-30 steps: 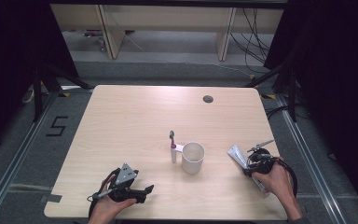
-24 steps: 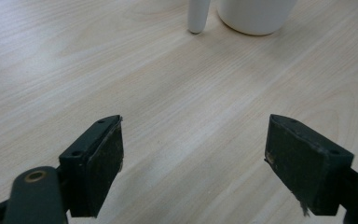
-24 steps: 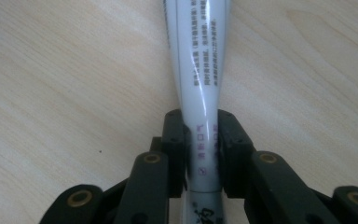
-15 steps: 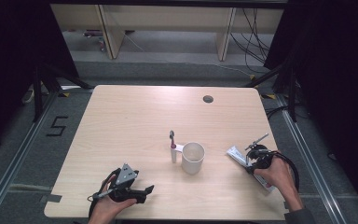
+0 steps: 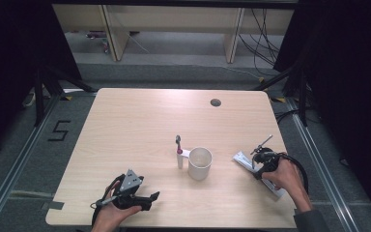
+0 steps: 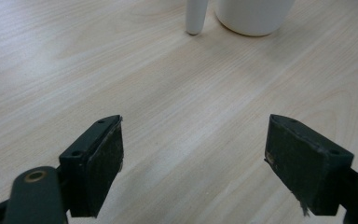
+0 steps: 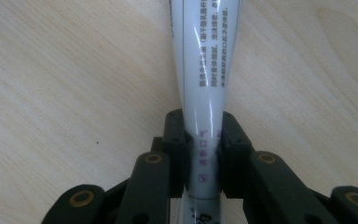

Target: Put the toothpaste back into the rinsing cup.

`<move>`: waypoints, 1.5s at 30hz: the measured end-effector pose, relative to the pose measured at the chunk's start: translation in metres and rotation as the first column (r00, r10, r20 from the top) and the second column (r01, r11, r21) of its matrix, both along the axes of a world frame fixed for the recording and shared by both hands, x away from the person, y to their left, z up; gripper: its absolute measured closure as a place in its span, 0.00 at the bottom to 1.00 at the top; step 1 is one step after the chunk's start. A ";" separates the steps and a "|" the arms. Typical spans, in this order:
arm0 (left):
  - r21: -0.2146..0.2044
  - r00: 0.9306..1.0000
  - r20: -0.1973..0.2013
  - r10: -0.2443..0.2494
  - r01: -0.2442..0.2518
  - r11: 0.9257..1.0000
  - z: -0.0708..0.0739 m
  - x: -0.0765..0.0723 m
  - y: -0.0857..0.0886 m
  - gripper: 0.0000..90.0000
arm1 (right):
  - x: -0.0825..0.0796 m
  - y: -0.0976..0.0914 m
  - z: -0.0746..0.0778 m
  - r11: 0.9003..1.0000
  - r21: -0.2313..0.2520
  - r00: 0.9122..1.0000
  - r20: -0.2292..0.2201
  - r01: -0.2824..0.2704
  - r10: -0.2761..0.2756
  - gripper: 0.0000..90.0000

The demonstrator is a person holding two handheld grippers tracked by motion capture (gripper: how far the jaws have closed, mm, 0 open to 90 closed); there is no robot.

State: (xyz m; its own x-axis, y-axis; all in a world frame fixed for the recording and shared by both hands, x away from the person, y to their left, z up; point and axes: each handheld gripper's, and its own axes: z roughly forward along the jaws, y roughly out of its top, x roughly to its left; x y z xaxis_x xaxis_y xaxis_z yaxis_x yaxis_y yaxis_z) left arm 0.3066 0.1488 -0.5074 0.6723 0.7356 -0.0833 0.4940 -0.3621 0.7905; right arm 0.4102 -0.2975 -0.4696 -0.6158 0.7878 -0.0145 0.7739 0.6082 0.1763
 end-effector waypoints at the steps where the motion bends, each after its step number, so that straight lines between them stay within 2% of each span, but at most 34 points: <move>1: 0.008 1.000 0.002 -0.006 0.006 1.000 0.000 0.001 0.001 0.21 | 0.000 0.000 0.000 1.000 -0.004 1.000 0.001 -0.006 0.006 0.85; 2: -0.010 1.000 0.003 0.003 -0.003 1.000 0.000 0.000 -0.001 0.21 | 0.002 0.000 -0.001 1.000 -0.005 1.000 -0.002 -0.026 0.026 0.85; 3: 0.014 1.000 -0.001 -0.011 0.011 1.000 0.001 0.000 0.001 0.21 | 0.003 0.000 -0.001 0.999 -0.011 1.000 -0.007 -0.030 0.030 0.85; 5: 0.012 1.000 -0.001 -0.011 0.011 1.000 0.001 0.000 0.001 0.21 | 0.002 0.001 -0.001 1.000 -0.022 1.000 -0.016 -0.017 0.016 0.85; 6: -0.013 1.000 0.001 0.001 -0.001 1.000 0.000 0.000 -0.001 0.21 | 0.002 0.001 0.000 1.000 -0.019 1.000 -0.017 -0.013 0.013 0.85; 7: 0.007 1.000 0.001 -0.007 0.007 1.000 0.000 0.001 0.001 0.21 | 0.003 0.000 -0.001 0.999 -0.013 0.999 -0.016 -0.031 0.031 0.85; 11: -0.013 1.000 0.004 0.002 -0.002 1.000 -0.001 0.000 -0.001 0.21 | 0.002 0.002 -0.002 0.999 -0.019 1.000 -0.013 -0.028 0.028 0.85; 13: -0.005 1.000 0.004 -0.006 0.006 1.000 0.000 0.000 -0.001 0.21 | 0.004 0.001 -0.002 0.999 -0.028 0.999 -0.020 -0.044 0.044 0.85; 15: -0.006 1.000 0.004 -0.006 0.006 1.000 0.000 0.000 -0.001 0.21 | 0.003 0.002 -0.002 0.999 -0.025 0.999 -0.019 -0.036 0.035 0.85; 16: -0.010 1.000 0.006 -0.007 0.007 1.000 0.000 0.000 -0.001 0.21 | 0.002 0.004 -0.002 0.999 -0.028 0.999 -0.035 -0.015 0.014 0.85; 18: -0.008 1.000 0.007 -0.003 0.003 1.000 0.001 0.000 0.000 0.21 | 0.002 0.003 -0.002 0.999 -0.027 0.999 -0.033 -0.018 0.017 0.85; 19: -0.009 1.000 0.007 -0.005 0.005 1.000 0.000 0.000 0.000 0.21 | 0.003 0.002 -0.002 0.999 -0.029 0.999 -0.020 -0.043 0.043 0.85; 23: -0.009 1.000 0.003 -0.003 0.003 1.000 0.000 0.000 -0.001 0.21 | 0.003 0.002 -0.002 0.998 -0.030 0.998 -0.015 -0.061 0.061 0.85; 24: -0.008 1.000 0.007 -0.005 0.005 1.000 0.000 0.000 -0.001 0.21 | 0.003 0.001 -0.002 0.995 -0.038 0.996 -0.003 -0.088 0.088 0.86; 26: -0.003 1.000 0.006 -0.005 0.005 1.000 0.000 0.000 0.000 0.21 | 0.003 0.001 -0.002 0.995 -0.036 0.996 -0.004 -0.094 0.094 0.86; 29: 0.003 1.000 0.006 -0.009 0.008 1.000 0.001 0.001 0.000 0.21 | 0.001 0.001 -0.001 0.998 -0.009 0.998 -0.008 -0.069 0.069 0.86; 31: -0.011 1.000 0.004 -0.003 0.003 1.000 0.000 0.000 -0.001 0.21 | 0.000 0.000 0.000 0.997 -0.013 0.997 0.000 -0.071 0.071 0.86; 32: -0.011 1.000 0.003 -0.003 0.003 1.000 0.000 0.001 -0.001 0.21 | -0.001 -0.003 0.002 0.997 0.003 0.997 0.008 -0.081 0.081 0.86; 35: 0.014 1.000 0.009 -0.011 0.011 1.000 0.001 0.002 0.000 0.21 | -0.002 -0.004 0.006 0.997 0.028 0.997 0.021 -0.069 0.068 0.86; 38: 0.005 1.000 0.008 -0.013 0.013 1.000 0.001 0.002 0.000 0.22 | -0.003 -0.004 0.012 0.996 0.036 0.996 0.048 -0.082 0.080 0.86; 41: 0.011 1.000 0.008 -0.012 0.012 1.000 0.001 0.002 0.000 0.22 | -0.005 -0.003 0.020 0.998 0.060 0.998 0.053 -0.032 0.028 0.86; 42: 0.011 1.000 0.008 -0.014 0.013 1.000 0.001 0.002 0.000 0.22 | -0.005 -0.003 0.023 0.998 0.057 0.997 0.064 -0.037 0.033 0.86; 44: 0.006 1.000 0.011 -0.009 0.009 1.000 0.001 0.003 0.000 0.22 | -0.005 -0.004 0.028 0.995 0.090 0.996 0.083 -0.037 0.030 0.86; 45: -0.012 1.000 0.005 0.002 -0.002 1.000 0.001 0.002 -0.001 0.22 | -0.005 -0.004 0.030 0.995 0.099 0.994 0.105 -0.029 0.019 0.86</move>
